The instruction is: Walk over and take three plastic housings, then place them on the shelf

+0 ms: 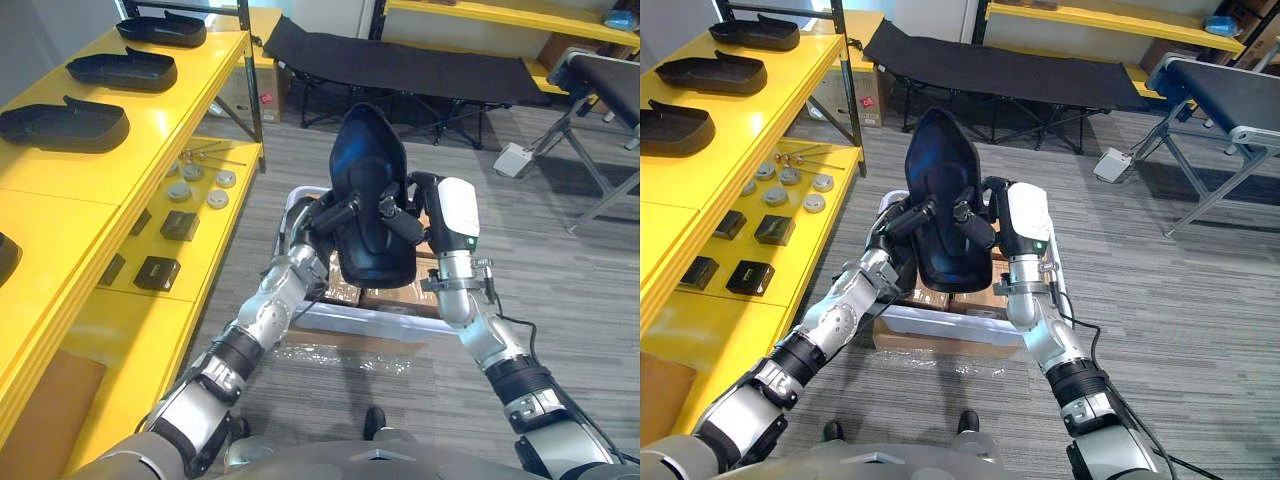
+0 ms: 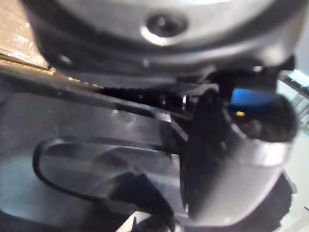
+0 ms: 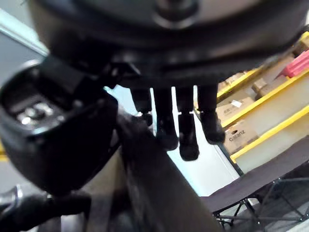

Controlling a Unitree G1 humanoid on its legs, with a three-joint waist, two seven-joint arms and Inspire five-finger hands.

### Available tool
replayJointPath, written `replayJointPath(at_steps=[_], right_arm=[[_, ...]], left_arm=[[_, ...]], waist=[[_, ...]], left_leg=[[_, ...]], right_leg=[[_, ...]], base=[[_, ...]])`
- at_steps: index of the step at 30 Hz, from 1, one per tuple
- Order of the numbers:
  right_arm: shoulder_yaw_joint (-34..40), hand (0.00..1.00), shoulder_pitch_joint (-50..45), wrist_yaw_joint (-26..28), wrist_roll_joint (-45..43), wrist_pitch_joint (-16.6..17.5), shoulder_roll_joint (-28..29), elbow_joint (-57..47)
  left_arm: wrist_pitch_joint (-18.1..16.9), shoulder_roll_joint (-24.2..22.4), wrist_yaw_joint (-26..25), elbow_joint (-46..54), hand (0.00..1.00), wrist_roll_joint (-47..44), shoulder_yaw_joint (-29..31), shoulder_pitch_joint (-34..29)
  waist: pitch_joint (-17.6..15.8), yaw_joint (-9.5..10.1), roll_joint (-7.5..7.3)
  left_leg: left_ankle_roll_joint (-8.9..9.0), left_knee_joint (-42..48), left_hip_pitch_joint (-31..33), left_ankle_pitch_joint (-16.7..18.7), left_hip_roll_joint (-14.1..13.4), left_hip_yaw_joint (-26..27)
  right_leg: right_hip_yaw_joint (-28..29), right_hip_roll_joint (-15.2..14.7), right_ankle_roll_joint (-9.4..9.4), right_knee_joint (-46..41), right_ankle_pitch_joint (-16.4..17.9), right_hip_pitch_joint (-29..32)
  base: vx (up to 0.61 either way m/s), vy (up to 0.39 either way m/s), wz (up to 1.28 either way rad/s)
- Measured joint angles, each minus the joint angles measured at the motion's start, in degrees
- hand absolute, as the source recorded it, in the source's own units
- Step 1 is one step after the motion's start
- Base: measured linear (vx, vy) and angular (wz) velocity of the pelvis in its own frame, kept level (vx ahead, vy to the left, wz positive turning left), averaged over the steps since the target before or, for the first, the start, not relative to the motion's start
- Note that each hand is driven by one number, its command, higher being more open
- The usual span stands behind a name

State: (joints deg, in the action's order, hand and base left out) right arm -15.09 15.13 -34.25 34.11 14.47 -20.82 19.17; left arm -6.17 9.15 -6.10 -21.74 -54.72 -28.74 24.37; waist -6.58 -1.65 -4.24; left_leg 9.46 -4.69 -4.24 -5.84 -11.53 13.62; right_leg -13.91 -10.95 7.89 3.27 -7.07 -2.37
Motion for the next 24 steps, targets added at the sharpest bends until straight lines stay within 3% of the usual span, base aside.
replayJointPath(at_steps=[5,10,14,17,22,24], right_arm=[[1.57,1.00,-4.38,-0.04,-4.20,-0.50,3.31,-5.65],[3.23,1.00,-10.50,0.12,-8.95,-1.39,6.27,-13.50],[6.79,1.00,-14.96,0.09,-12.50,-1.85,7.48,-15.70],[7.15,1.00,-17.12,0.52,-13.57,-1.86,7.65,-16.31],[8.84,1.00,-22.34,5.47,-22.04,-1.16,9.18,-22.02],[9.55,1.00,-24.82,9.88,-28.15,0.34,9.85,-22.62]], left_arm=[[-0.24,-0.26,-3.30,9.61,0.00,11.80,2.69,-5.33],[-2.23,-5.06,-5.77,23.72,0.00,23.75,8.19,-9.97],[-5.86,-5.95,-10.42,26.42,0.00,35.14,12.54,-13.62],[-6.26,-6.29,-14.79,26.43,0.00,45.53,13.57,-16.46],[-6.23,-5.78,-22.13,26.84,0.00,59.13,16.14,-20.71],[-6.20,-5.09,-25.98,27.42,0.00,64.35,18.60,-21.07]], waist=[[0.01,0.26,0.01],[0.51,0.12,0.61],[2.12,-0.21,2.81],[2.67,-0.19,3.73],[2.88,-0.34,3.82],[2.98,-0.52,3.66]], left_leg=[[0.01,-0.01,-0.06,0.03,0.03,-0.17],[0.05,-0.06,-0.08,0.05,0.04,-0.38],[0.06,-0.11,-0.14,0.06,0.03,-0.33],[0.09,-0.12,-0.13,0.08,-0.05,-0.11],[0.31,-0.11,-0.10,0.28,-0.06,0.40],[0.31,-0.11,-0.08,0.38,-0.05,0.59]], right_leg=[[-0.26,0.01,0.01,0.06,0.01,-0.20],[-0.60,0.00,-0.04,-0.07,0.13,-0.22],[-0.60,0.01,-0.06,-0.06,0.26,-0.12],[-0.48,0.09,-0.09,0.04,0.32,0.09],[-0.07,0.17,-0.11,0.92,0.30,0.39],[0.11,0.17,-0.13,0.92,0.28,0.52]], base=[[0.00,0.000,0.00],[0.00,0.000,0.00],[0.00,0.000,0.00],[0.00,0.000,-0.03],[0.00,0.000,-0.06],[0.00,0.000,-0.02]])
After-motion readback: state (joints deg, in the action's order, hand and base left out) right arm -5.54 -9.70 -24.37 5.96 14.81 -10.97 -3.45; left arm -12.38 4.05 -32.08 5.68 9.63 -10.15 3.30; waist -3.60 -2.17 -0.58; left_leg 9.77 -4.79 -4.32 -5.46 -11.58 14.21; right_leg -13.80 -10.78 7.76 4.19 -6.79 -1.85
